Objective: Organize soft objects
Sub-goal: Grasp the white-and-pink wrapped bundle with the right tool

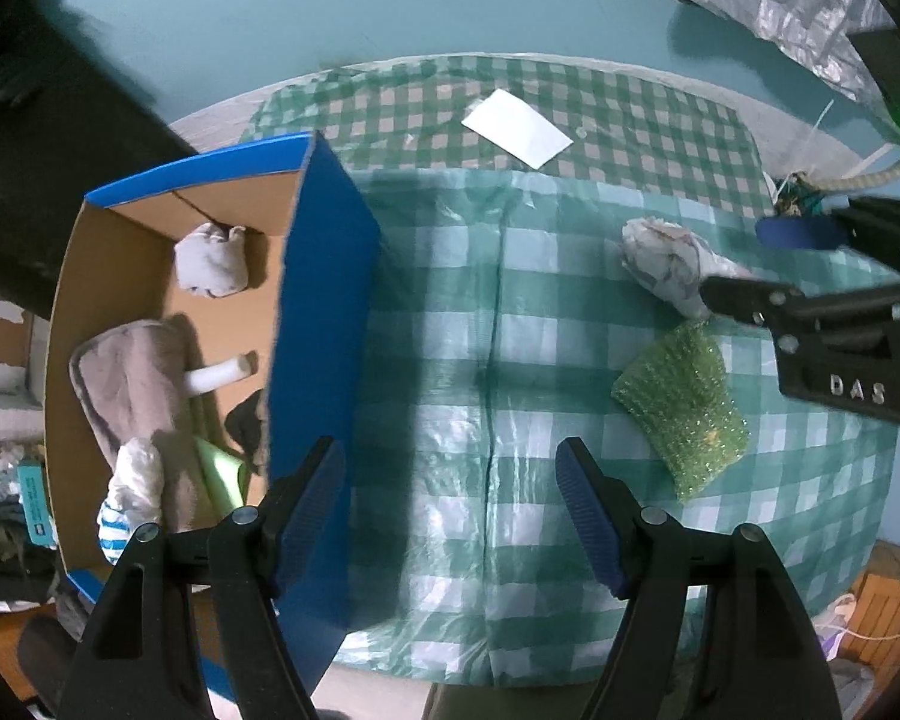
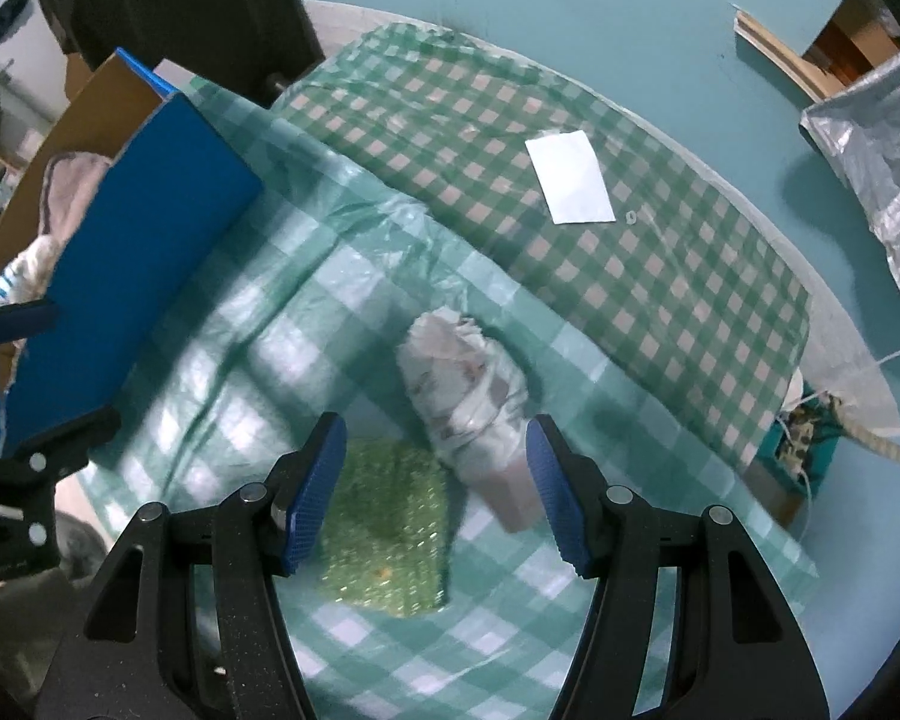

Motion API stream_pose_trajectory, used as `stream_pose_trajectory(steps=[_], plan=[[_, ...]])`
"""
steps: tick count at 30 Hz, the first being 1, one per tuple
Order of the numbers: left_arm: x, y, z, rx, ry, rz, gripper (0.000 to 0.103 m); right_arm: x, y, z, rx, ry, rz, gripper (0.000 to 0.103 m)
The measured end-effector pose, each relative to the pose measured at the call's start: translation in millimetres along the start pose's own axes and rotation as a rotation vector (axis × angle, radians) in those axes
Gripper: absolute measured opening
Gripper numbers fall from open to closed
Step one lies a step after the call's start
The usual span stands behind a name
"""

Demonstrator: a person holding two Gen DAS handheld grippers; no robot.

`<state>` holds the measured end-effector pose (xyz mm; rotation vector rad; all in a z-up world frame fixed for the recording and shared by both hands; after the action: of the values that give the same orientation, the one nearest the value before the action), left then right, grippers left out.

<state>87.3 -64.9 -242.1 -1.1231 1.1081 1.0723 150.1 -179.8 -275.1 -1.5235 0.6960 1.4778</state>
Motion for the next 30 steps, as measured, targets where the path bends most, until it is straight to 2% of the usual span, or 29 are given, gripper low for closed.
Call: stream_pose_trajectory(steps=[9, 16, 18, 21, 26, 30], plan=[[18, -8, -18, 0.015, 0.026, 0.017, 0.074, 28, -12, -6, -0.071, 0.016, 0.018, 0.064], [43, -14, -28, 0.036, 0.013, 0.048, 0.074, 51, -10, -9, -0.094, 0.043, 0.054, 0.064], [47, -14, -29, 0.031, 0.024, 0.060, 0.074, 58, -8, -11, -0.088, 0.035, 0.067, 0.063], [52, -13, -35, 0.030, 0.040, 0.085, 0.075, 65, -5, -15, -0.063, 0.026, 0.082, 0.056], [51, -11, -44, 0.043, 0.058, 0.092, 0.076, 63, -2, -20, -0.013, 0.004, 0.076, 0.053], [52, -9, -53, 0.067, 0.061, 0.100, 0.076, 61, 3, -26, 0.013, 0.022, 0.080, 0.052]])
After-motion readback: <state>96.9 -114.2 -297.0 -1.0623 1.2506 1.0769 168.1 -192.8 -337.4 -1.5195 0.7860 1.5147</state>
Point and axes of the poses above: each gripper's, at about its wrist camera, not at the fingertips, and x roughly the way its jaws point, z to its left, y to its underside, the point moved 6 cm from there along x, roughly the way its jaws point, and after that the axes turned 3 degrees about x, right-handed, at the moved point
